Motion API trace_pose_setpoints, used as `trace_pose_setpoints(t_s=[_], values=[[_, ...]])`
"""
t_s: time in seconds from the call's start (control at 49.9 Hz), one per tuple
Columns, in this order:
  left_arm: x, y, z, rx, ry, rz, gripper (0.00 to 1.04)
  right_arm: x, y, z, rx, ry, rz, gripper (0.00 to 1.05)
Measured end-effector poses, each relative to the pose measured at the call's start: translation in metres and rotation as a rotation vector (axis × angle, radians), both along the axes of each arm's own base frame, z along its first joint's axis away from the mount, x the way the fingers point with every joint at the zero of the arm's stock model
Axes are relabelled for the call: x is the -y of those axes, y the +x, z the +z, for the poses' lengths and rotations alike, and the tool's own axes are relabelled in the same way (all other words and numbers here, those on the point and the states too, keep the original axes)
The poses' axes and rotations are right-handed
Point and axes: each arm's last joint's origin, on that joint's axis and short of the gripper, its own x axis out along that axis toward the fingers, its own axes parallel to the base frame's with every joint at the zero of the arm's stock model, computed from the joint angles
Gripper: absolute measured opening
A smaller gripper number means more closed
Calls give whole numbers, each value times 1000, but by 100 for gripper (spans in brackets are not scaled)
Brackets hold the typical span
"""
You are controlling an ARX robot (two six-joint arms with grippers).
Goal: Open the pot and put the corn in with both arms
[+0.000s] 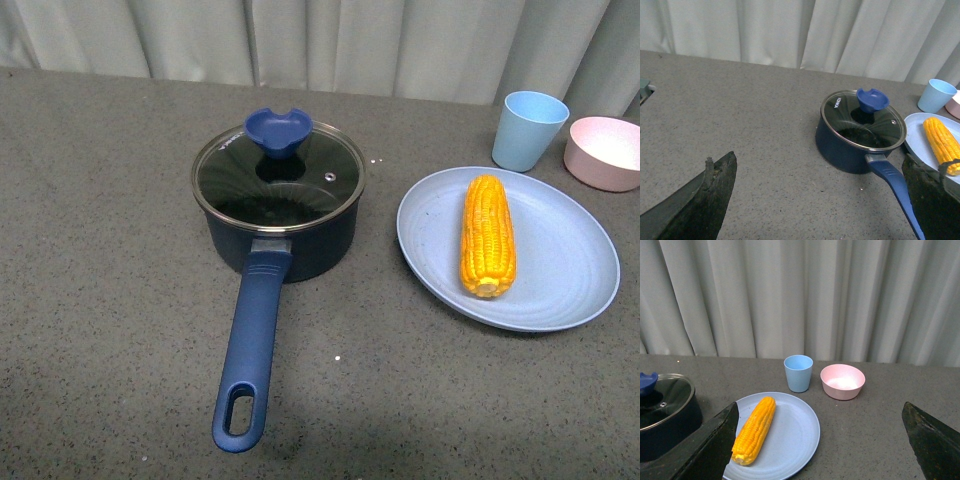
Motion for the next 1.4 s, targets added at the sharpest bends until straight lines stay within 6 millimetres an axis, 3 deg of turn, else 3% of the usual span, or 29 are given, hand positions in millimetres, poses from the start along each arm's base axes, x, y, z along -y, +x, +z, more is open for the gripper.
trace_pose_setpoints(t_s=[0.08,0.22,0.361,0.621,1.062,1.403], values=[[8,11,0,13,10,-22,98,0,0,0,0,0,0,96],[39,58,0,7,2,-59,98,0,0,0,0,0,0,96],[67,93,-16,-48,21,-103,98,0,0,0,0,0,0,96],[95,150,-43,-133,74,-117,98,0,0,0,0,0,0,96],[135,194,-43,-115,51,-217,98,0,0,0,0,0,0,96],[150,228,-51,-100,63,-220,98,0,0,0,0,0,0,96]])
